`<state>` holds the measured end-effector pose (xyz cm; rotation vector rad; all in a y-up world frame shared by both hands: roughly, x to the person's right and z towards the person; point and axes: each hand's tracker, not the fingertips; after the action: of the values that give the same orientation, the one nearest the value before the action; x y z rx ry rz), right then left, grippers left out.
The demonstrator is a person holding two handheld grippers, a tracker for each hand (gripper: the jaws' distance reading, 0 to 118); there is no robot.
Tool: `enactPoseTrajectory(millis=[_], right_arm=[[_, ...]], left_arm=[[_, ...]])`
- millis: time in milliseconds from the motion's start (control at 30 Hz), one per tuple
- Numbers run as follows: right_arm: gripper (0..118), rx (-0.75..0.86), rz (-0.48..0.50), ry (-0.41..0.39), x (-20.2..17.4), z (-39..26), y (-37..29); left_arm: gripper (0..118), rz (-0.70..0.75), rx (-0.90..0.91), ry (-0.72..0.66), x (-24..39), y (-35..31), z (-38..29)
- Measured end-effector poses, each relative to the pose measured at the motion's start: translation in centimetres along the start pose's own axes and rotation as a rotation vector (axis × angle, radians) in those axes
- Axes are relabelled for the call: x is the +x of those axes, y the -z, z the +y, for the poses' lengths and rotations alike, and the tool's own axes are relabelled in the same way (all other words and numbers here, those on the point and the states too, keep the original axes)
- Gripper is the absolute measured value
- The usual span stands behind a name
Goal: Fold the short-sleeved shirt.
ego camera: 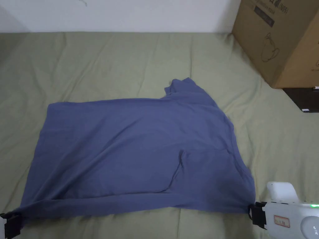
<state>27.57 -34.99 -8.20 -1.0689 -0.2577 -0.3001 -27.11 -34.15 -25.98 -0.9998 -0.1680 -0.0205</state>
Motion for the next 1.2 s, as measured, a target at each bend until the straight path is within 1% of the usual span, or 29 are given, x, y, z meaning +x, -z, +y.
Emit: enactPoseTrajectory(millis=[33, 100, 167, 233, 300, 333, 400, 467, 500, 533, 567, 600, 633, 667, 700, 733, 767, 800, 833, 867, 900, 933, 967, 1000, 1067, 1100, 1167, 1200], right_arm=[[2, 0.033, 0.011, 0.025, 0.0, 0.3, -0.5], [2, 0.042, 0.028, 0.023, 0.1, 2.0, -1.2], [2, 0.074, 0.041, 0.039, 0.4, 4.2, -1.5], [2, 0.090, 0.058, 0.059, 0.7, 6.8, -1.3], [2, 0.105, 0.043, 0.042, 0.7, 9.5, -0.6], [2, 0.111, 0.020, 0.026, 0.4, 11.1, -0.3], [2, 0.097, 0.023, 0.029, 0.6, 13.8, 1.3], [2, 0.071, 0.021, 0.047, 0.7, 16.0, 3.6], [2, 0.059, 0.012, 0.041, 0.6, 16.6, 4.7], [2, 0.052, -0.044, 0.042, 0.4, 16.9, 5.9], [11, 0.036, -0.093, 0.018, 0.2, 17.0, 6.8], [35, 0.013, -0.146, -0.007, -0.1, 17.1, 7.3], [67, -0.001, -0.178, -0.022, -0.3, 16.9, 7.5], [68, 0.015, -0.161, -0.018, -0.4, 16.5, 7.0], [68, 0.036, -0.133, -0.008, -0.4, 16.1, 6.2], [68, 0.077, -0.064, 0.011, -0.3, 15.6, 5.5], [68, 0.090, -0.018, 0.025, -0.4, 15.0, 4.6], [66, 0.096, -0.008, 0.027, -0.7, 14.4, 3.7], [59, 0.111, -0.015, 0.020, -1.0, 13.6, 3.0], [52, 0.127, -0.029, 0.016, -1.1, 12.6, 2.2], [40, 0.135, -0.055, 0.006, -1.5, 11.6, 1.6], [0, 0.154, -0.071, 0.005, -1.8, 10.3, 1.1], [0, 0.171, -0.075, 0.020, -2.0, 8.9, 0.8], [0, 0.163, -0.047, 0.057, -1.7, 7.8, 1.2], [0, 0.087, 0.026, 0.110, -1.6, 6.1, 1.8], [0, 0.082, 0.036, 0.128, -1.6, 5.5, 2.1], [0, 0.060, 0.032, 0.114, -1.7, 4.5, 2.6], [0, 0.058, 0.026, 0.118, -1.7, 4.3, 2.8]], left_arm=[[1, 0.007, 0.004, 0.008, 0.2, -0.3, 0.2], [1, 0.018, 0.023, 0.038, 0.5, -0.8, 1.0], [1, 0.020, 0.032, 0.064, 0.6, -1.0, 2.6], [1, 0.020, 0.048, 0.054, 0.5, -0.6, 4.6], [1, 0.020, 0.060, 0.046, 0.6, 0.1, 6.9], [1, 0.020, 0.064, 0.056, 0.8, 0.7, 8.1], [1, 0.032, 0.079, 0.080, 1.3, 2.2, 10.2], [2, 0.044, 0.056, 0.090, 1.8, 4.7, 12.3], [5, 0.042, 0.042, 0.091, 1.9, 5.6, 12.9], [25, 0.050, 0.019, 0.083, 2.1, 6.5, 13.4], [52, 0.069, 0.001, 0.074, 2.2, 7.3, 13.5], [80, 0.084, -0.025, 0.067, 2.2, 7.9, 13.7], [103, 0.085, -0.021, 0.054, 2.1, 7.9, 13.5], [107, 0.077, -0.001, 0.040, 1.9, 7.2, 13.2], [105, 0.059, 0.014, 0.028, 1.7, 6.4, 12.8], [104, 0.044, 0.022, 0.019, 1.5, 5.8, 12.3], [104, 0.032, 0.024, 0.013, 1.4, 5.1, 11.8], [100, 0.017, 0.024, 0.006, 1.2, 4.3, 11.2], [84, -0.002, 0.036, 0.000, 1.0, 3.4, 10.5], [62, -0.018, 0.043, -0.015, 0.8, 2.5, 9.5], [35, -0.024, 0.050, -0.028, 0.8, 1.8, 8.3], [2, -0.026, 0.062, -0.045, 0.7, 1.2, 6.8], [0, -0.013, 0.055, -0.053, 0.6, 0.9, 5.5], [0, -0.012, 0.046, -0.062, 0.5, 0.8, 4.3], [0, -0.027, 0.005, -0.074, -0.2, 1.4, 2.8], [0, -0.020, 0.006, -0.076, -0.5, 1.8, 2.4], [0, -0.020, -0.002, -0.080, -0.8, 2.1, 2.5], [12, -0.024, 0.004, -0.083, -0.9, 2.3, 2.8]])
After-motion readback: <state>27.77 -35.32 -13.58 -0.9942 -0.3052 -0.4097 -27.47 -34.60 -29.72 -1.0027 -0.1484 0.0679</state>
